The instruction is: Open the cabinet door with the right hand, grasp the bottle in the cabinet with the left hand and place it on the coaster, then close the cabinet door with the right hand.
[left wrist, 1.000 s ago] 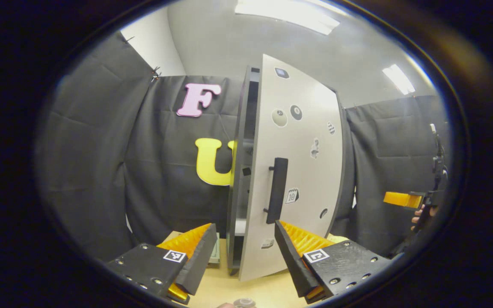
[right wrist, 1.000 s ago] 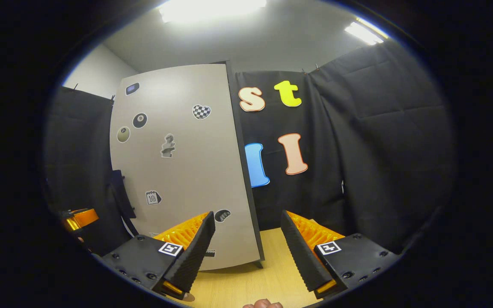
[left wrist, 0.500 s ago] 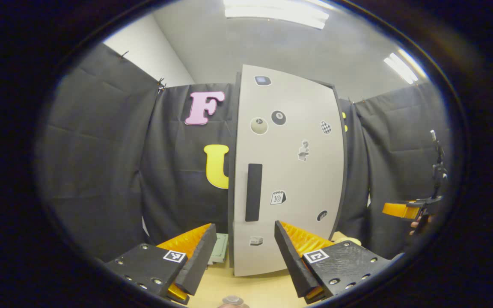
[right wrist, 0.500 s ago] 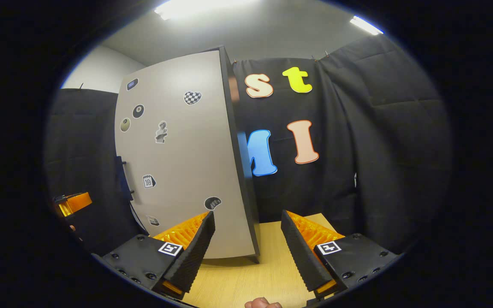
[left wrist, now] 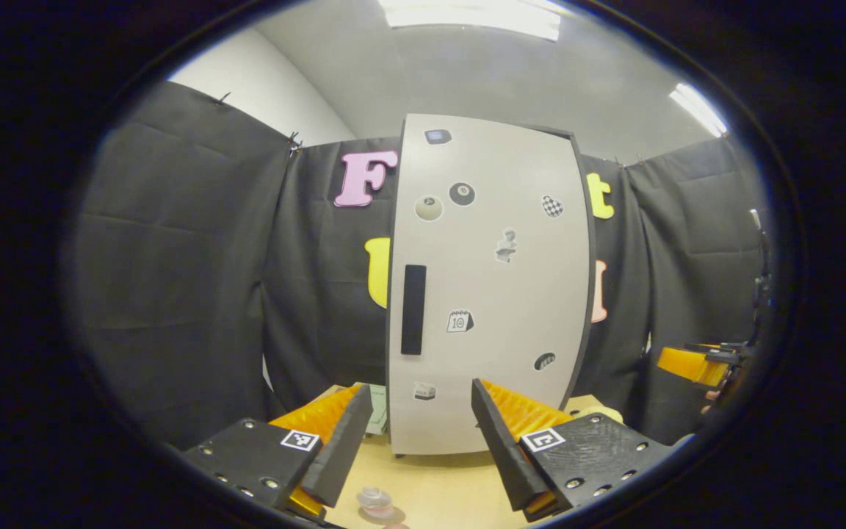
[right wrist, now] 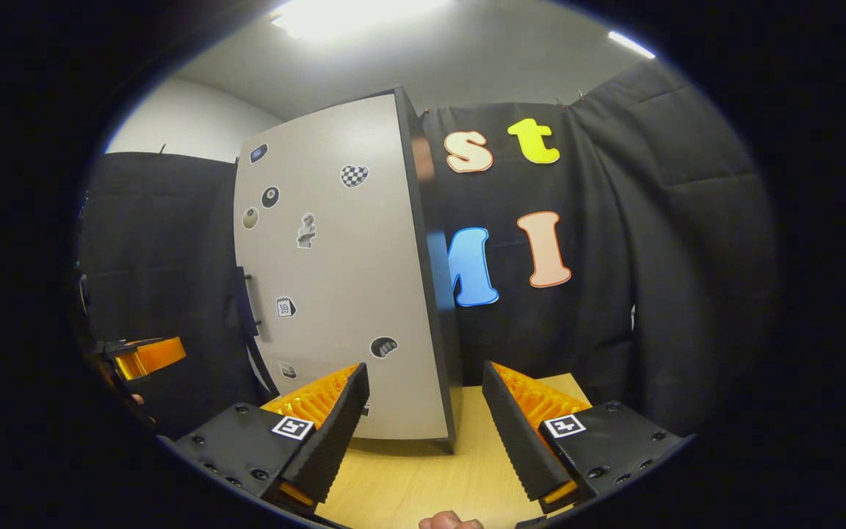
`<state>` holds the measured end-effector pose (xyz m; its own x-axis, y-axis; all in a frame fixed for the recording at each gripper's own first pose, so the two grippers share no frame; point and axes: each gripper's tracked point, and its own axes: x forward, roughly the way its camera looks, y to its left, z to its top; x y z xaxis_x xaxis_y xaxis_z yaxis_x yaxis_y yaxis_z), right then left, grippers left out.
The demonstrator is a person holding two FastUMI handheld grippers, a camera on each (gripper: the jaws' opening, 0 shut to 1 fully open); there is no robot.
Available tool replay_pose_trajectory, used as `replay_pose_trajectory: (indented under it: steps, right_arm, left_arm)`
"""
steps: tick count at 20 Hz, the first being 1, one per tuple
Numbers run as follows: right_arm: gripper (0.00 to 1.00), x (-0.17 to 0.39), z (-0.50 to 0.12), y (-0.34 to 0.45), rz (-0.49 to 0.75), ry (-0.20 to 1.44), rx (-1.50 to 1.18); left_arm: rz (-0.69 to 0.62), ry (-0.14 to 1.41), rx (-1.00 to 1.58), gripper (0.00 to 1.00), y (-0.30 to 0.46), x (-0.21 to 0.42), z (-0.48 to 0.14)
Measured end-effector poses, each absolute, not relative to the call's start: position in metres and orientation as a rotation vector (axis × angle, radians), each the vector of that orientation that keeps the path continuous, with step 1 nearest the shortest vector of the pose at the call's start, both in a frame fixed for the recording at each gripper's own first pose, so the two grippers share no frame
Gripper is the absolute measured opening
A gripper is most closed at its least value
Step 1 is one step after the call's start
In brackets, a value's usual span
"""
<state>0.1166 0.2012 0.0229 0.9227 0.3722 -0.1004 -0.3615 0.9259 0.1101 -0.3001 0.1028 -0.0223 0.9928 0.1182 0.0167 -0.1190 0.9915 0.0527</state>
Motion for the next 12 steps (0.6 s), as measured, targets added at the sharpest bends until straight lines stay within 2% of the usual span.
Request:
replay_pose_trajectory:
  steps: [4,5,10,12]
  right_arm:
    - [0.98,0.117,0.027,0.202,0.364,0.119,0.098]
    - [0.98,0.118,0.027,0.201,0.353,0.120,0.099]
    - [0.98,0.119,0.029,0.206,0.323,0.135,0.123]
    - [0.98,0.117,0.028,0.206,0.306,0.135,0.095]
  left_arm:
    - [0.111,-0.021,0.076,0.87,0.107,-0.302,-0.016]
    - [0.109,-0.019,0.083,0.82,0.108,-0.301,-0.016]
    - [0.083,-0.019,0.099,0.84,0.112,-0.293,-0.015]
    - [0.058,-0.018,0.087,0.82,0.114,-0.288,-0.016]
